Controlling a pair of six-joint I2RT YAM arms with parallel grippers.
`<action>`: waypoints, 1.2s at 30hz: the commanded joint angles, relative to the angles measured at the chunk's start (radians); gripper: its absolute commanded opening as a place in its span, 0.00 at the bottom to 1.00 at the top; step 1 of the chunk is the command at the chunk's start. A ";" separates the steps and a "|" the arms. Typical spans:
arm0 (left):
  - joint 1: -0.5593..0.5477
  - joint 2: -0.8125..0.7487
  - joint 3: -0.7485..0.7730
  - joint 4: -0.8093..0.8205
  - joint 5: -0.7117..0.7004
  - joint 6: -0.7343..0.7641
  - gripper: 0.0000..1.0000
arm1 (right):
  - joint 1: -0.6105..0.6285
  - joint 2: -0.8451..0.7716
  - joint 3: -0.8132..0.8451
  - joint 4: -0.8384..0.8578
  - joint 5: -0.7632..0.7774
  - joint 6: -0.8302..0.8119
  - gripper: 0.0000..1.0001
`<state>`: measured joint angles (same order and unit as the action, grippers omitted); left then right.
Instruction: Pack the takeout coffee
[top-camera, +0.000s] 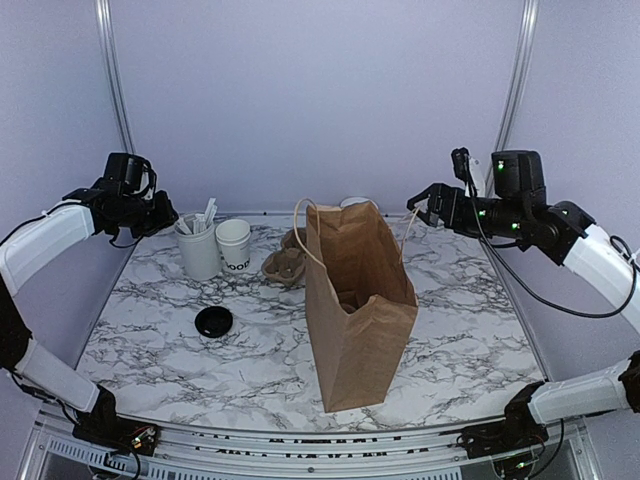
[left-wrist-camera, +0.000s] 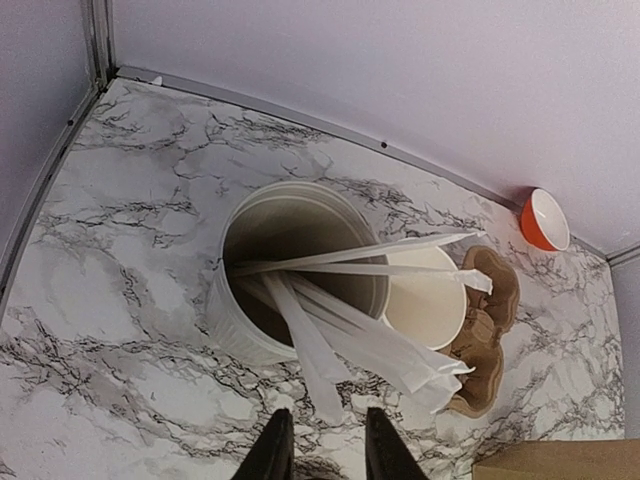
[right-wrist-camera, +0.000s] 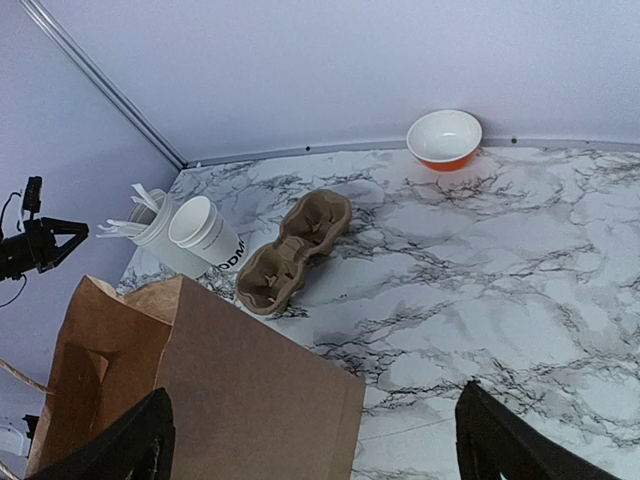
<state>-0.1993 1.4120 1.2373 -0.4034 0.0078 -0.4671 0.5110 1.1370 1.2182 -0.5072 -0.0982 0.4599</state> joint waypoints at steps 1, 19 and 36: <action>-0.002 -0.021 -0.016 -0.042 -0.001 -0.023 0.25 | -0.009 0.002 0.014 0.004 -0.009 0.003 0.94; -0.002 0.049 0.015 -0.023 0.052 -0.091 0.22 | -0.010 0.005 0.015 0.006 -0.009 0.003 0.94; -0.006 0.097 0.063 0.003 0.069 -0.103 0.21 | -0.010 -0.003 0.004 0.007 -0.006 0.005 0.94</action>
<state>-0.1997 1.4979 1.2579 -0.4171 0.0628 -0.5659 0.5110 1.1389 1.2182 -0.5083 -0.1040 0.4599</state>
